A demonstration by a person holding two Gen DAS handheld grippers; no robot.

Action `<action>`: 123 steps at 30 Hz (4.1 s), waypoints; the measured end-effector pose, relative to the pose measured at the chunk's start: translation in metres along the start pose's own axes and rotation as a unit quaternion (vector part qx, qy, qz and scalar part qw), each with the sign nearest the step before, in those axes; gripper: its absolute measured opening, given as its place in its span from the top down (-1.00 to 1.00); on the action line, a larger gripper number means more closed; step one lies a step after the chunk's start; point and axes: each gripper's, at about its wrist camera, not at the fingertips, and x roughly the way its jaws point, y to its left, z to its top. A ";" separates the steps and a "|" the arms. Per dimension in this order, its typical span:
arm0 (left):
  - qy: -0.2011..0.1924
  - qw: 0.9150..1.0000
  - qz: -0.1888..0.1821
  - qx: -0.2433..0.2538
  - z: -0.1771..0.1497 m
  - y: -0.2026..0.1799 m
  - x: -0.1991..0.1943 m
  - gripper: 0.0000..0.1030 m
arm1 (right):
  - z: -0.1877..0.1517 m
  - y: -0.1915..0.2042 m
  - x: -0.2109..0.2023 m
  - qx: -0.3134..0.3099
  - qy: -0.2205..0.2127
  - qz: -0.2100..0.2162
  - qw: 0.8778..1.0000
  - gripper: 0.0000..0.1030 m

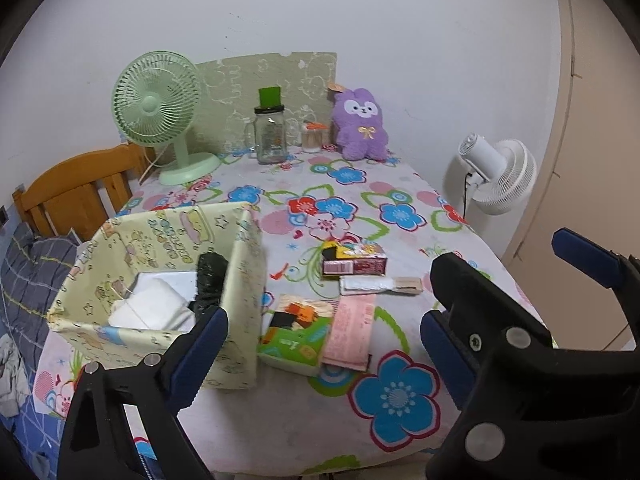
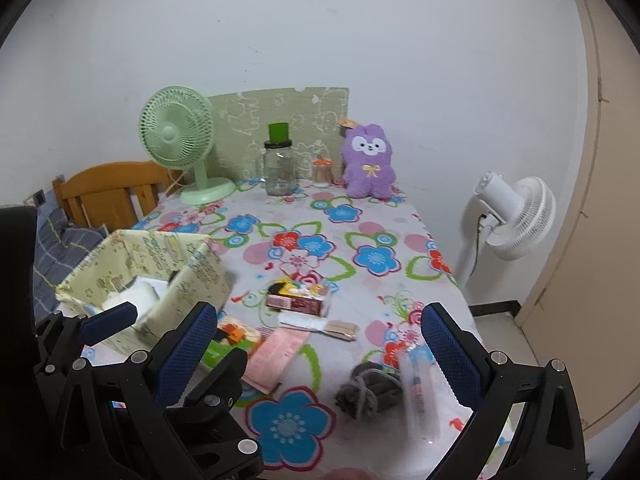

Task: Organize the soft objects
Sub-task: 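Withdraw both tools from the box toward the clear tube pack, then grasp the clear plastic tube pack with the right tool and lift, then grasp the gray knit ball with the left tool while the right tool holds the tubes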

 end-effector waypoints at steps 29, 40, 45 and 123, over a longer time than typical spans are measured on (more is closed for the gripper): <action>0.055 0.997 -0.031 0.033 -0.028 -0.057 0.062 -0.76 | -0.047 -0.065 0.045 0.027 0.048 -0.038 0.998 -0.98; 0.057 0.996 -0.039 0.055 -0.026 -0.077 0.072 -0.66 | -0.057 -0.094 0.063 0.063 0.081 -0.034 0.994 -0.62; 0.055 0.996 -0.028 0.067 -0.026 -0.081 0.074 -0.68 | -0.063 -0.105 0.074 0.088 0.104 -0.023 0.990 -0.34; 0.091 0.990 -0.088 0.064 -0.010 -0.100 0.092 0.08 | -0.046 -0.100 0.071 0.090 0.098 -0.019 0.991 0.65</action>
